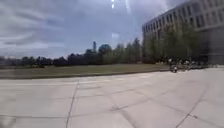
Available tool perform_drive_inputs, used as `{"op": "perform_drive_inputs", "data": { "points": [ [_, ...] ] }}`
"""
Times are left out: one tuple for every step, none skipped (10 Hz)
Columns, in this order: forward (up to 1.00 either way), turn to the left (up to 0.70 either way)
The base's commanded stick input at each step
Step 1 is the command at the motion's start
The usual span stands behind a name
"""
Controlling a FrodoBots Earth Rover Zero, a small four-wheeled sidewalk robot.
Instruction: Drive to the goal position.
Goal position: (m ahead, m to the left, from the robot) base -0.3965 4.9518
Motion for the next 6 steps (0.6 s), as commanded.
{"op": "perform_drive_inputs", "data": {
  "points": [
    [0.00,0.50],
    [0.00,0.50],
    [0.00,0.50],
    [0.00,0.50],
    [0.00,0.50],
    [0.00,0.50]
  ]
}}
